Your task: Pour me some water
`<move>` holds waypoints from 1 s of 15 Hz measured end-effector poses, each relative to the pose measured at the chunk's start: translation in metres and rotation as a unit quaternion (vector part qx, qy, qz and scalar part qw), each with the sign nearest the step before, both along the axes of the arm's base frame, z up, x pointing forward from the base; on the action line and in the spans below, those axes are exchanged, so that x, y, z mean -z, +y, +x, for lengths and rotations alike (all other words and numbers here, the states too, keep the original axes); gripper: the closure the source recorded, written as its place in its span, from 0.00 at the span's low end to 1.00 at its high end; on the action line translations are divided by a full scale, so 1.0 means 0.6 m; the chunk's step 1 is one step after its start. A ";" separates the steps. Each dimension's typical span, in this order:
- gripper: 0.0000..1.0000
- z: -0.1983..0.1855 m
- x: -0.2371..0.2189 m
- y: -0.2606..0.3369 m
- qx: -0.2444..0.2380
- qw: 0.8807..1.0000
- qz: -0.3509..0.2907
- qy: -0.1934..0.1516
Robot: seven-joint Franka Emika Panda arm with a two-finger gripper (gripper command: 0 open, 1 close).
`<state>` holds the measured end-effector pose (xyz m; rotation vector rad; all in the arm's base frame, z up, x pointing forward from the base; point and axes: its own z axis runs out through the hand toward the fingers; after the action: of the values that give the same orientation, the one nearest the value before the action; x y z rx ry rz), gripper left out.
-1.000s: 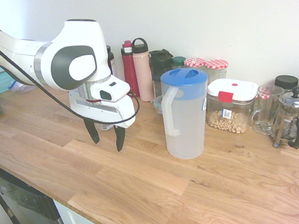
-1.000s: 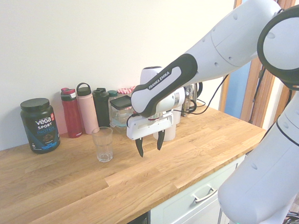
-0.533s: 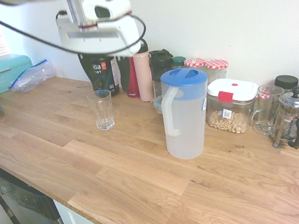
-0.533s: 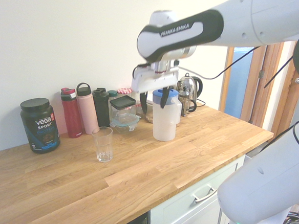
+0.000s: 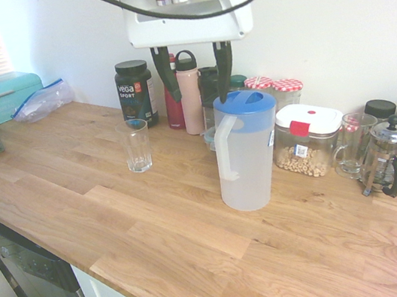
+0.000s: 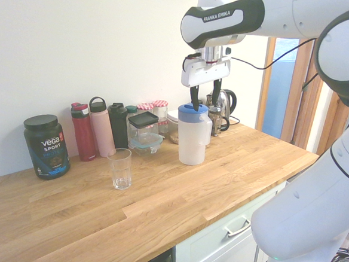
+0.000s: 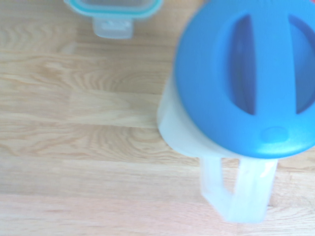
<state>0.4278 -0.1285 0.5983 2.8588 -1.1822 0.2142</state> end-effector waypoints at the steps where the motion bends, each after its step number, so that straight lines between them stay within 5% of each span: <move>1: 0.00 0.004 0.011 -0.011 0.001 1.000 0.005 0.005; 6: 0.00 0.022 0.067 -0.042 0.005 0.999 0.020 0.024; 7: 1.00 0.027 0.086 -0.046 0.005 0.999 0.023 0.027; 15: 1.00 0.044 0.145 -0.065 0.017 0.999 0.026 -0.009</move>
<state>0.4543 -0.1672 0.5113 2.8847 -1.2584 0.2123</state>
